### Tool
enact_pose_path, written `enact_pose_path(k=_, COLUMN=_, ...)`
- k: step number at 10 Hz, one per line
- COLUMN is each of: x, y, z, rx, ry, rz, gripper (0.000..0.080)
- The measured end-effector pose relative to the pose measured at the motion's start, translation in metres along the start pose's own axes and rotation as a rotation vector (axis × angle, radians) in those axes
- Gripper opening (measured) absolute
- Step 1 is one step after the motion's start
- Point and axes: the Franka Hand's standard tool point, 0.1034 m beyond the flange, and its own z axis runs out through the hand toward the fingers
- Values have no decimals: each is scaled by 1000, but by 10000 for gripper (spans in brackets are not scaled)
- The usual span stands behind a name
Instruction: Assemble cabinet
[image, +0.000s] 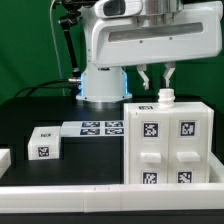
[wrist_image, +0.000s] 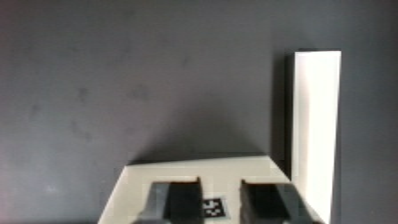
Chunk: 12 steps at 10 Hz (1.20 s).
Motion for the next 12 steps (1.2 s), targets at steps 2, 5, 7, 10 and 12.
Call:
enact_pose_path(k=2, x=0, y=0, z=0, rx=0, ry=0, rz=0, gripper=194)
enact_pose_path(k=5, x=0, y=0, z=0, rx=0, ry=0, rz=0, gripper=580)
enact_pose_path(k=7, x=-12, y=0, z=13, rx=-5, ry=-1, rz=3, gripper=772)
enact_pose_path(k=10, x=-69, y=22, z=52, rx=-26, ry=-32, rz=8, gripper=794)
enact_pose_path(k=12, x=-88, y=57, z=67, rx=-33, ry=-39, rz=-10, gripper=796)
